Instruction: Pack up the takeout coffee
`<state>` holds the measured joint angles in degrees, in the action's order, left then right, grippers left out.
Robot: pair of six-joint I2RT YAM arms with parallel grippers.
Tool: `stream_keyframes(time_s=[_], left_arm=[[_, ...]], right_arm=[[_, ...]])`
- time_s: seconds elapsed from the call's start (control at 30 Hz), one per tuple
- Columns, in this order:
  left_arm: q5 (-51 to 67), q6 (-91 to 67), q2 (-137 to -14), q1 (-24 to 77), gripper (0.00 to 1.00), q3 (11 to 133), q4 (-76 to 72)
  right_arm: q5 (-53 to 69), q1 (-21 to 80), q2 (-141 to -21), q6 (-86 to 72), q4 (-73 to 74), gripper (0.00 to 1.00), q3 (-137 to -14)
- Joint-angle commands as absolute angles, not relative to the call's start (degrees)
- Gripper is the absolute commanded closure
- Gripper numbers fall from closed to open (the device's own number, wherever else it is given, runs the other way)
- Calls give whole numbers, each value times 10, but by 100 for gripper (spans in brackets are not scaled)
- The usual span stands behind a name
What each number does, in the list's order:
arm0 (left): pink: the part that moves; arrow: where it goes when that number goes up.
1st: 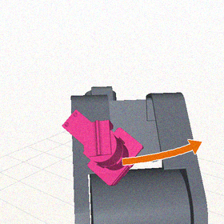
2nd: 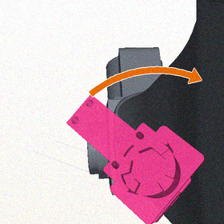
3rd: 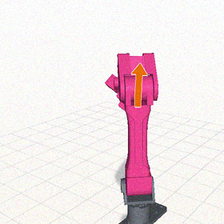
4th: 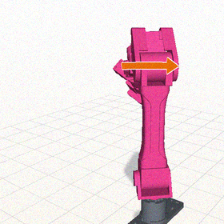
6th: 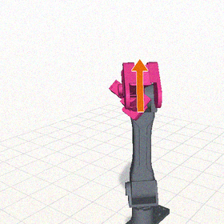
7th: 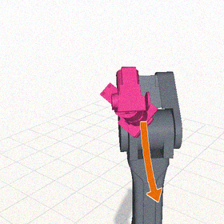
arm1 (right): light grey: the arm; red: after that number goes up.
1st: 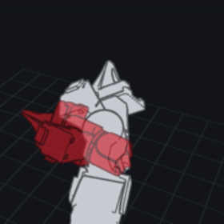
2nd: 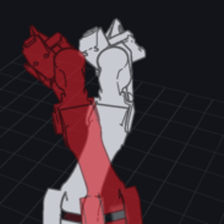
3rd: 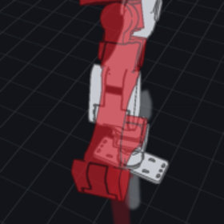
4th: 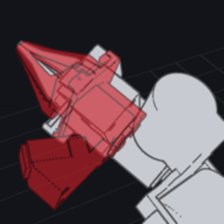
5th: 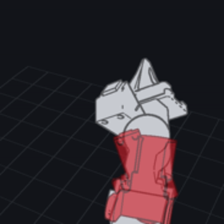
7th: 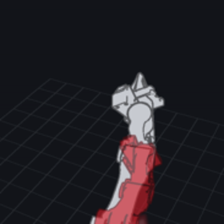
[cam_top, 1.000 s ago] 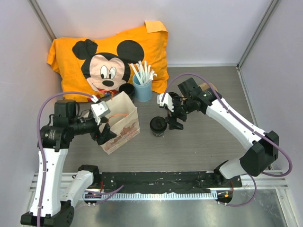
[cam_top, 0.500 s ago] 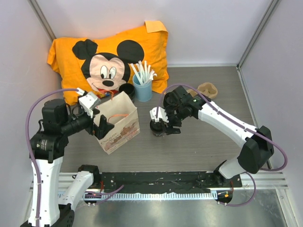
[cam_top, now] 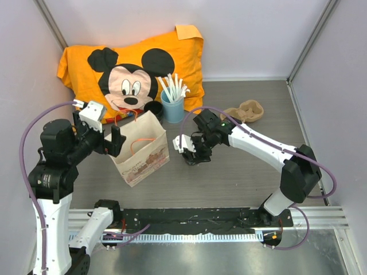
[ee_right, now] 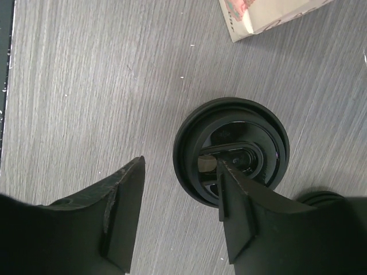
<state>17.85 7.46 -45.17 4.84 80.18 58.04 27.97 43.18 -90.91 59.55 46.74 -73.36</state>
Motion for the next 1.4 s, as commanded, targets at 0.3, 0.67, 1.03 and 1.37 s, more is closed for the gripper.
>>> stream_keyframes(time_s=[0.3, 0.67, 1.03, 1.37], left_arm=[[72, 43, -454, 35, 0, 800, 541], [54, 31, -467, 16, 0, 795, 534], [47, 25, -470, 4, 0, 786, 529], [50, 18, -473, -18, 0, 782, 526]], right_arm=[[254, 433, -930, 599, 458, 53, -753], [253, 435, -946, 603, 475, 63, -771], [253, 439, -950, 610, 494, 69, -770], [246, 440, -953, 604, 484, 75, -761]])
